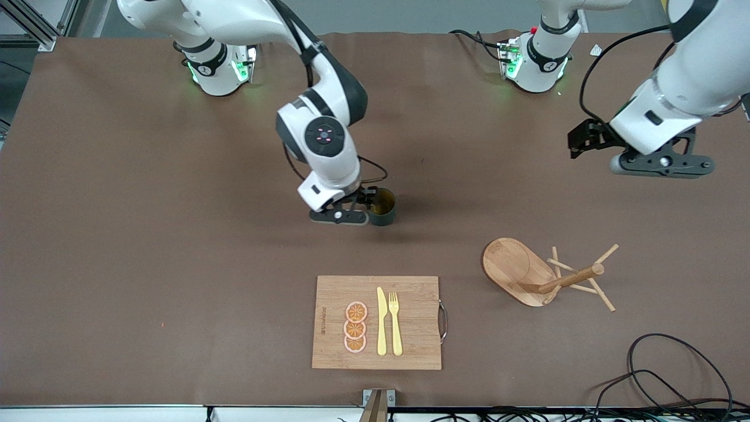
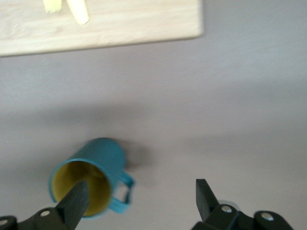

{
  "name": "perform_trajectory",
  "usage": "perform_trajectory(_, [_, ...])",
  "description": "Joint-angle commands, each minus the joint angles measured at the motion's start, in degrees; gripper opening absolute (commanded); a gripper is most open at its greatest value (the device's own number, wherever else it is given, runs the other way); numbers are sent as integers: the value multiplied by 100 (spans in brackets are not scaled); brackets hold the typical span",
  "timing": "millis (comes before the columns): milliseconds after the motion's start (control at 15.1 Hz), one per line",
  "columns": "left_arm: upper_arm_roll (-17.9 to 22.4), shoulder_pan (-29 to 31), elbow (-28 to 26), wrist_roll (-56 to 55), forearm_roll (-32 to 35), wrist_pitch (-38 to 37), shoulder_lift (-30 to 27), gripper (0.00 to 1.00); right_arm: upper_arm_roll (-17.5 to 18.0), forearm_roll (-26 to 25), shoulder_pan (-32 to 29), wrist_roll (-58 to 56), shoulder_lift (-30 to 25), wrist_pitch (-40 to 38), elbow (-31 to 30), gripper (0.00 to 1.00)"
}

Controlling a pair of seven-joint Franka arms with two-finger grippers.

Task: Pass cup and hang on rack
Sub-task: 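Set the mug down and open the right gripper while the left gripper approaches, then withdraw the right gripper while the left gripper lowers to the mug handle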

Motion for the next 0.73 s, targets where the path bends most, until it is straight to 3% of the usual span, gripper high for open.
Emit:
perform_trajectory(0, [-104,-207,416,-316,-77,-33,437,100,81,62,-758,-582,-615,-737,-170,100])
perform_trajectory(398, [-140,-1207,478,-1677,28,572,902,100,63,-43,-2507,-2680,-1187,-1969,-162,100])
perform_trajectory(663, [-131,-2051,565,-3197,396,1038,1526,100,63,-526,-3360,-3720,-1451,-2251,-170,100])
